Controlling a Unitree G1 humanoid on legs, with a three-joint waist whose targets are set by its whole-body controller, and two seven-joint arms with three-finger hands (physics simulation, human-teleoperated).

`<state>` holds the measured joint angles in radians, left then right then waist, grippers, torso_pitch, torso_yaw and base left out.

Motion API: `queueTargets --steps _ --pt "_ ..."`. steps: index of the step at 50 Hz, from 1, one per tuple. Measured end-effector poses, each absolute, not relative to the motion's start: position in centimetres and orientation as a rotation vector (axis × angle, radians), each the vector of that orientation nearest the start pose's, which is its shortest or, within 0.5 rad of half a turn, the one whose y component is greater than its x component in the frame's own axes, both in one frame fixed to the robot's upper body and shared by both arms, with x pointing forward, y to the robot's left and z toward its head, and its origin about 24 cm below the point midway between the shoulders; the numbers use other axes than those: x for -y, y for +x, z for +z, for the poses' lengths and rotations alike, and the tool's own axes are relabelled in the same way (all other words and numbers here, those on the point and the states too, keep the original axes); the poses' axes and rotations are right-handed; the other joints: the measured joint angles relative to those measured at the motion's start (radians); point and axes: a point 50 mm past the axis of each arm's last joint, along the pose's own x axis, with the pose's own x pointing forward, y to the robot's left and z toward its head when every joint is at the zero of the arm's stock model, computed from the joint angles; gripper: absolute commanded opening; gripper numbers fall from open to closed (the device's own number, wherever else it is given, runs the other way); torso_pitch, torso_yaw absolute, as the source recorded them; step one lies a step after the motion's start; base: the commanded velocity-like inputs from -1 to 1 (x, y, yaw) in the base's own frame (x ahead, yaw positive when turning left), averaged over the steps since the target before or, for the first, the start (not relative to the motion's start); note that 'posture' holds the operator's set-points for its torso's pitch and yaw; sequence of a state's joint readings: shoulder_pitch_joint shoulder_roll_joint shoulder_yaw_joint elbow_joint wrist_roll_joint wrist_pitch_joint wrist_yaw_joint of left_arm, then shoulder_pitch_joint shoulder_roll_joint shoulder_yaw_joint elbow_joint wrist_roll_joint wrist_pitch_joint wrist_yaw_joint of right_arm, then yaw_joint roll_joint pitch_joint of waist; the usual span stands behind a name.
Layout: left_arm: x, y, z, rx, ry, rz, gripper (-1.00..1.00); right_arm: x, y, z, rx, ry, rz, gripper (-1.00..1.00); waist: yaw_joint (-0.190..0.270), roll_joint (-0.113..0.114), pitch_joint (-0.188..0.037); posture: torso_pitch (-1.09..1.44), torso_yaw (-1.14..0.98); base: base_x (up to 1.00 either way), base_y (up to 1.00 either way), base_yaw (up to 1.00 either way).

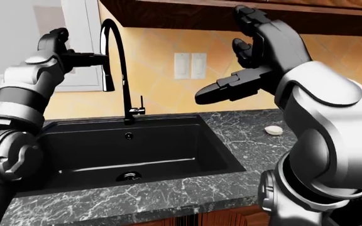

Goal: Turn the sink spout to the right.

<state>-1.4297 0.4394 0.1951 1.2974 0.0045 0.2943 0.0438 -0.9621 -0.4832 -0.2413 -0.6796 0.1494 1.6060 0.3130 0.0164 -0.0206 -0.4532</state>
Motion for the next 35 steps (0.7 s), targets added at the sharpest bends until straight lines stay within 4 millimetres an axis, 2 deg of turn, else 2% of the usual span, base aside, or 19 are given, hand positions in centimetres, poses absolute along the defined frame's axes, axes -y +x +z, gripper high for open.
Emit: queueTargets --steps 8,19,35 --pt "-20.6 42.9 22.8 -0.172 0.103 0.208 1.0 18.3 26.0 30.8 0.051 -0.217 0.15 1.0 -0.002 0.001 -0.004 -0.85 0.0 0.0 0.0 0.0" --pt "-18.8 43.0 20.5 -0.201 0.122 0.168 1.0 18.4 26.0 30.7 0.051 -0.217 0.15 1.0 -0.007 -0.002 -0.008 -0.85 0.0 0.0 0.0 0.0" --pt "-15.2 43.2 19.1 -0.209 0.14 0.085 1.0 18.5 25.7 30.8 0.056 -0.218 0.151 1.0 -0.007 -0.008 -0.013 -0.85 0.0 0.0 0.0 0.0"
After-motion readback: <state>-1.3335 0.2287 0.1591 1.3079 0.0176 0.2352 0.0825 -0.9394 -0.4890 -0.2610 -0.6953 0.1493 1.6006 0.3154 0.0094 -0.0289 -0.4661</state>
